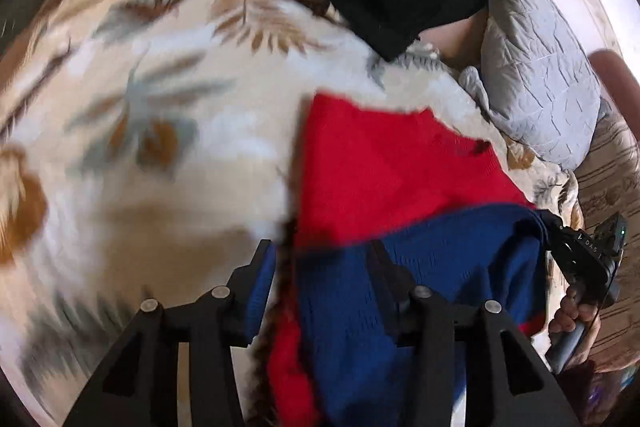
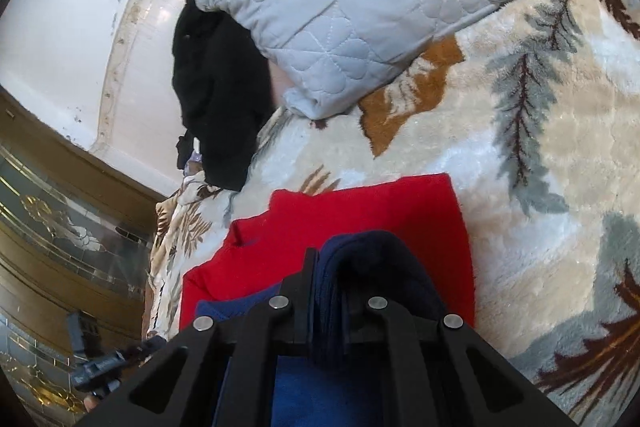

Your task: Fold small clothes

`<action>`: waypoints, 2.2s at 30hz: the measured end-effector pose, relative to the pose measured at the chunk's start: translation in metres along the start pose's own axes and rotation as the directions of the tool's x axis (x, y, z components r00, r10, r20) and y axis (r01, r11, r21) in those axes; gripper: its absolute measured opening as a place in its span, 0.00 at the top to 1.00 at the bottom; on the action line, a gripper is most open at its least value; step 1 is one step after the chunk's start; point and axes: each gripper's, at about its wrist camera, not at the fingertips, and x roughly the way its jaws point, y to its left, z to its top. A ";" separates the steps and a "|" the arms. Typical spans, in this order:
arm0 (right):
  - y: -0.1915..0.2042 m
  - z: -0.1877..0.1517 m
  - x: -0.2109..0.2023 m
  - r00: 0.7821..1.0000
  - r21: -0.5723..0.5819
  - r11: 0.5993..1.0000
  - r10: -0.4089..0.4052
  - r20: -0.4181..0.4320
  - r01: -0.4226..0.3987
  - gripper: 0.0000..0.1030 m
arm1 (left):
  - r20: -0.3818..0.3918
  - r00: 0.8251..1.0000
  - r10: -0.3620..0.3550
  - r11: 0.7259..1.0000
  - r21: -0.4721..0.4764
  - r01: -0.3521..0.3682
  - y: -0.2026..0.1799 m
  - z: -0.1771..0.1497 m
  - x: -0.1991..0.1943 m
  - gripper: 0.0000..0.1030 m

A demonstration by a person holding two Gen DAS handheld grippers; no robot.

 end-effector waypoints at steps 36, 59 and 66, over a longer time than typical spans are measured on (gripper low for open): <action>-0.007 0.048 0.016 0.982 0.040 0.998 -0.049 0.184 0.043 0.87 | 0.277 0.960 0.041 0.993 0.094 -0.069 -0.034 0.121 0.049 0.95; 0.073 -0.087 0.013 0.960 -0.212 0.965 -0.195 -0.199 0.152 0.48 | 0.150 0.967 0.207 0.964 -0.197 -0.176 0.018 -0.053 -0.006 0.90; 0.083 -0.107 -0.017 0.980 -0.187 0.979 -0.117 -0.160 0.086 0.49 | 0.136 0.991 0.010 0.957 -0.289 0.030 0.028 -0.080 -0.021 0.49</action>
